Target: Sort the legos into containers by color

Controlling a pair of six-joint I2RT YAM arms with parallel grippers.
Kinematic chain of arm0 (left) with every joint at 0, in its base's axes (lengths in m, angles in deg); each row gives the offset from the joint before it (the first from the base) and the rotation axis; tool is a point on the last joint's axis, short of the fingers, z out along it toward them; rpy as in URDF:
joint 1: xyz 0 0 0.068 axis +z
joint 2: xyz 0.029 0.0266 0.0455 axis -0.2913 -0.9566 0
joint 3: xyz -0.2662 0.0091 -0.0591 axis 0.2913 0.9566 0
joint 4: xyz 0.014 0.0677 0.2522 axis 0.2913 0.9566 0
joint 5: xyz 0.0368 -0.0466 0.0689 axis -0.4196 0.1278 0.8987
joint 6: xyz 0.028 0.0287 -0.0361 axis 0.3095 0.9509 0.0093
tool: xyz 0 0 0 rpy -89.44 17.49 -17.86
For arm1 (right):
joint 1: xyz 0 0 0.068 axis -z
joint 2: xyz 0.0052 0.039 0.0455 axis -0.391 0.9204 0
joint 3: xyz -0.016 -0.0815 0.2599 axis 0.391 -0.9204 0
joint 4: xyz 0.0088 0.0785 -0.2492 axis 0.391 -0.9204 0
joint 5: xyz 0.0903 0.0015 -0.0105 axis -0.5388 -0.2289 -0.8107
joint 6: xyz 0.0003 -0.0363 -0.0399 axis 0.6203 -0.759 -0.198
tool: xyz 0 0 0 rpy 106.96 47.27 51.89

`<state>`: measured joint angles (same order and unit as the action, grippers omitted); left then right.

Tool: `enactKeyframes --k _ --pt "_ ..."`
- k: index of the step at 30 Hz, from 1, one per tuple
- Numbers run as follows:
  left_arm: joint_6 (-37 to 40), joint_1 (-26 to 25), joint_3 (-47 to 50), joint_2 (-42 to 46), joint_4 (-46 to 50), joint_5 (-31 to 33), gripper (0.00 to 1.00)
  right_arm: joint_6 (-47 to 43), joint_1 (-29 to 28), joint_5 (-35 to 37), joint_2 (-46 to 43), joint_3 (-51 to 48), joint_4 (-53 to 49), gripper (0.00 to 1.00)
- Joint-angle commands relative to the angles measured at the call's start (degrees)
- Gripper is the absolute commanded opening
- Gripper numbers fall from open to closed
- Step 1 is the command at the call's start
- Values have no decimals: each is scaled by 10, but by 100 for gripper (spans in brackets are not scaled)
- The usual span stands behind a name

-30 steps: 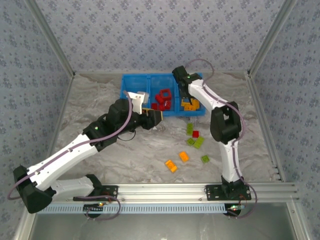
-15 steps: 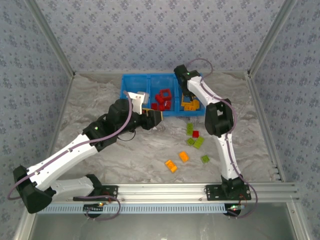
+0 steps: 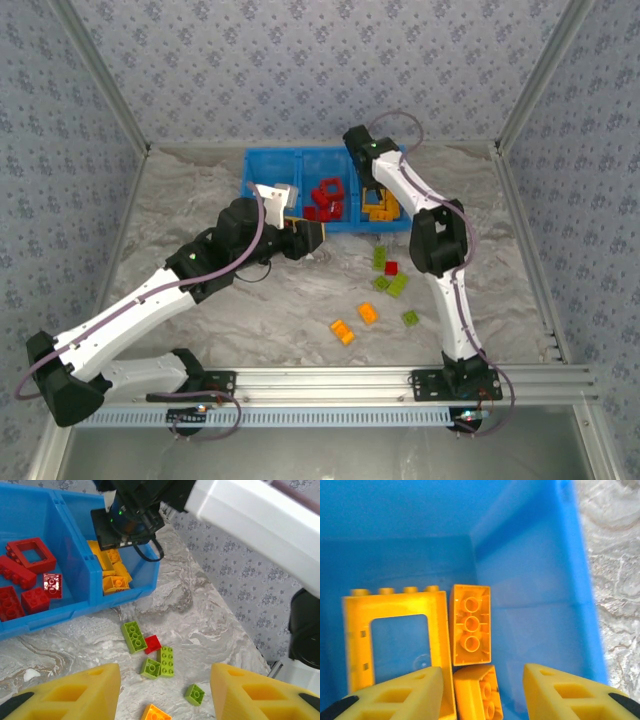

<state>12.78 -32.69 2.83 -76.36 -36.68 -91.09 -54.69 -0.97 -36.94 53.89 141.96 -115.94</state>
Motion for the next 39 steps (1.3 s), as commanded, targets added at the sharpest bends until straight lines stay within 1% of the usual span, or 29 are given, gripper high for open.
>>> enactKeyframes --k 1,4,6,7,9,10,11,13,15,16,18,21,23,25,27,29,31,35,37,39 --pt "-8 -3 7 3 -1 2 50 13 -13 14 -92 26 -17 48" --pt "-28 -3 -3 -18 24 10 51 24 -19 13 -162 3 -16 46" --pt "-38 -6 -9 -40 35 6 51 25 -24 5 -228 -53 10 46" --pt "-41 -9 -12 -54 38 4 52 26 -26 -7 -275 -91 30 46" --pt "-51 -20 -21 -90 42 10 54 25 -34 -31 -365 -189 70 47" --pt "-56 -26 -28 -112 39 13 54 24 -37 -55 -416 -245 96 48" --pt "-60 -34 -34 -133 34 19 54 22 -40 -83 -469 -306 126 50" --pt "-67 -53 -56 -185 27 35 54 18 -42 -162 -579 -426 183 52" --pt "-74 -71 -96 -251 37 62 55 26 -48 -220 -690 -535 206 53" --pt "-80 -76 -114 -281 43 68 55 29 -53 -241 -736 -574 205 54" --pt "-92 -85 -167 -350 70 92 57 50 -72 -248 -839 -643 177 56" --pt "-105 -88 -248 -446 122 119 62 74 -84 -283 -972 -696 138 63" --pt "-112 -88 -302 -503 148 121 65 88 -85 -306 -1034 -711 113 66" --pt "-114 -90 -347 -549 153 118 67 97 -86 -325 -1068 -717 88 67" --pt "-111 -92 -387 -585 165 127 70 101 -85 -332 -1072 -714 71 67" --pt "-112 -92 -437 -621 206 144 72 103 -85 -340 -1070 -715 66 67" --pt "-108 -92 -481 -652 232 154 73 107 -86 -343 -1069 -716 75 67" --pt "-102 -91 -524 -688 235 163 73 112 -85 -351 -1057 -719 93 66" --pt "-106 -90 -556 -712 272 173 73 116 -87 -354 -1054 -722 96 66" --pt "-106 -89 -572 -728 282 174 72 120 -86 -355 -1054 -725 104 66"
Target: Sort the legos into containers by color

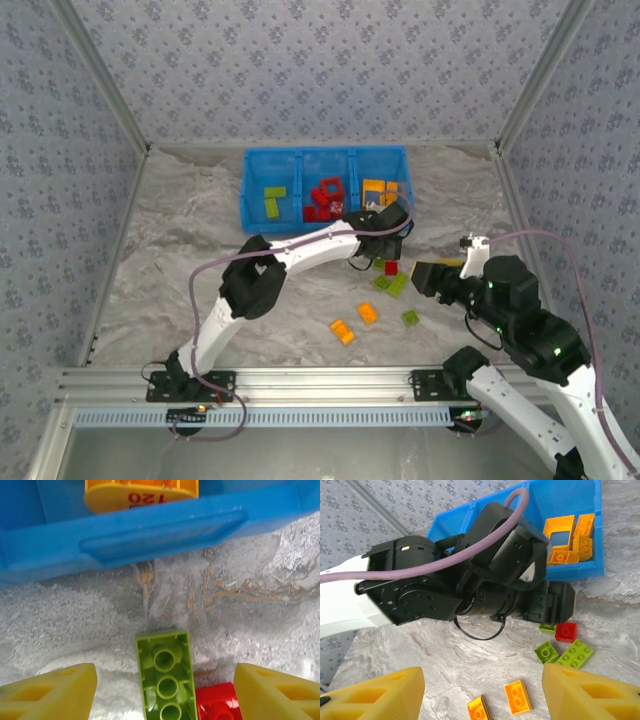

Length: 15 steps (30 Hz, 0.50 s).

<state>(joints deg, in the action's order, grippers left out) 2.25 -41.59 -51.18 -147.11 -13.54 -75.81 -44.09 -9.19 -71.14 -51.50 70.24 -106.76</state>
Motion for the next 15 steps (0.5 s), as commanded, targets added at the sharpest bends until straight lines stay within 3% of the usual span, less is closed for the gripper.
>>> enactKeyframes --k 1,15 --pt "-1 1 -34 -25 47 18 72 14 -4 -14 0 -8 15 66" --pt "-7 2 -34 -51 34 -8 50 3 -5 9 -8 16 18 66"
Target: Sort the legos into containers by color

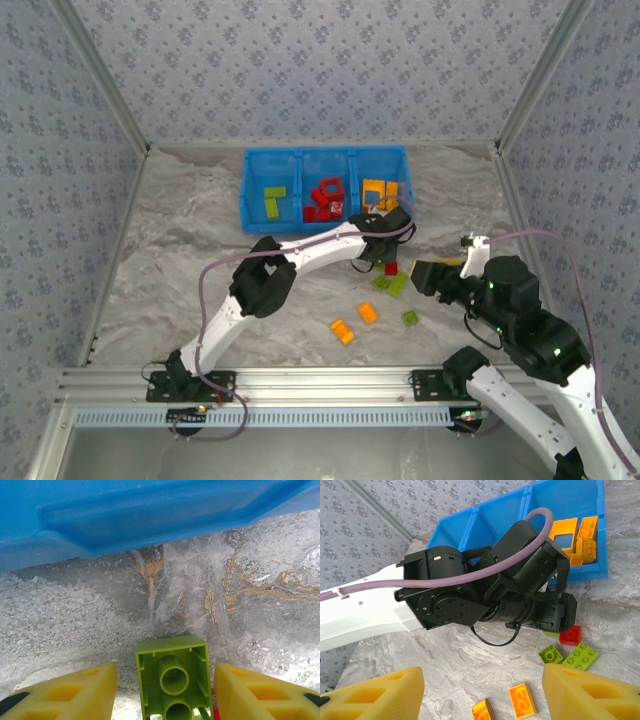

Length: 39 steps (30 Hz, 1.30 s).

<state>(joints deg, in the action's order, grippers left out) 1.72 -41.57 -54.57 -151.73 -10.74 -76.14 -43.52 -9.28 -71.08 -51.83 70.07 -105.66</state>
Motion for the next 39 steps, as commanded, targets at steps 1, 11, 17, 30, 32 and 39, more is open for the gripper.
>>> enactKeyframes --k 1,11,17,30,32,39 --pt "0 1 2 -5 5 -4 48 -2 -4 8 -4 17 9 66" --pt "5 1 12 -5 3 -3 43 1 -4 7 -1 11 14 66" --pt "3 -3 62 39 -17 23 33 -5 -4 7 0 10 15 66" --pt "24 -4 279 363 -24 118 29 -39 -4 -21 44 30 39 65" --pt "37 15 310 422 3 127 29 -43 -9 -33 62 25 61 64" --pt "83 194 398 518 -39 42 30 -49 -97 6 141 20 149 63"
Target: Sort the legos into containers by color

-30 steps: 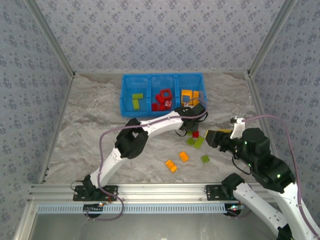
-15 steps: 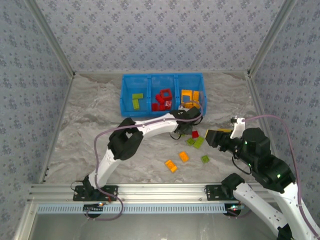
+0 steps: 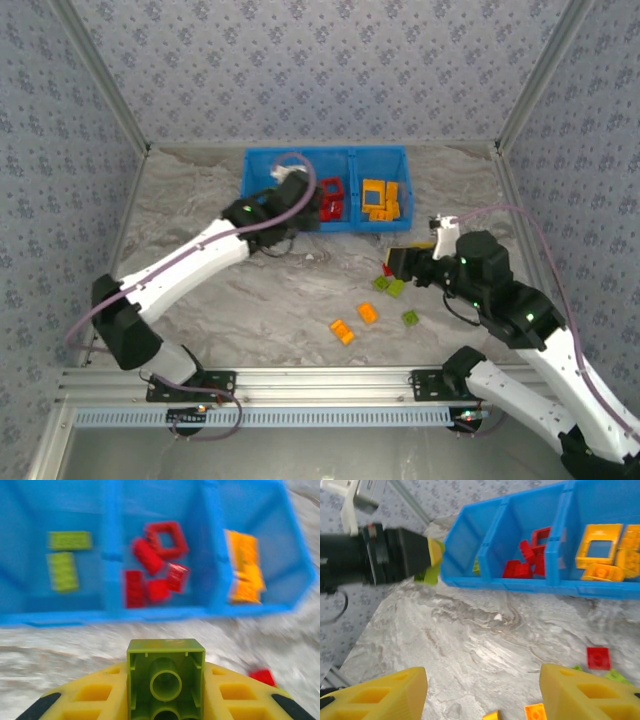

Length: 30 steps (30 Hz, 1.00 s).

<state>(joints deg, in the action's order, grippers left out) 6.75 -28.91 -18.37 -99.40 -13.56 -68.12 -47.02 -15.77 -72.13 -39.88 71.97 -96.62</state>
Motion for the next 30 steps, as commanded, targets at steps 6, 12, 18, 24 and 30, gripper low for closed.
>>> enactKeyframes --k 6,12,18,24,30 --pt "55 200 -21 -116 -63 -167 31 -6 -100 47 77 1 111 63" --pt "50 244 -109 -251 -78 -231 32 4 -127 64 89 -13 124 63" --pt "50 253 -194 -341 -49 -254 33 6 -128 70 85 -22 117 63" --pt "42 259 -226 -388 -29 -263 36 5 -125 68 92 -23 119 63" --pt "40 261 -215 -391 -29 -256 41 -5 -127 62 89 -27 136 63"
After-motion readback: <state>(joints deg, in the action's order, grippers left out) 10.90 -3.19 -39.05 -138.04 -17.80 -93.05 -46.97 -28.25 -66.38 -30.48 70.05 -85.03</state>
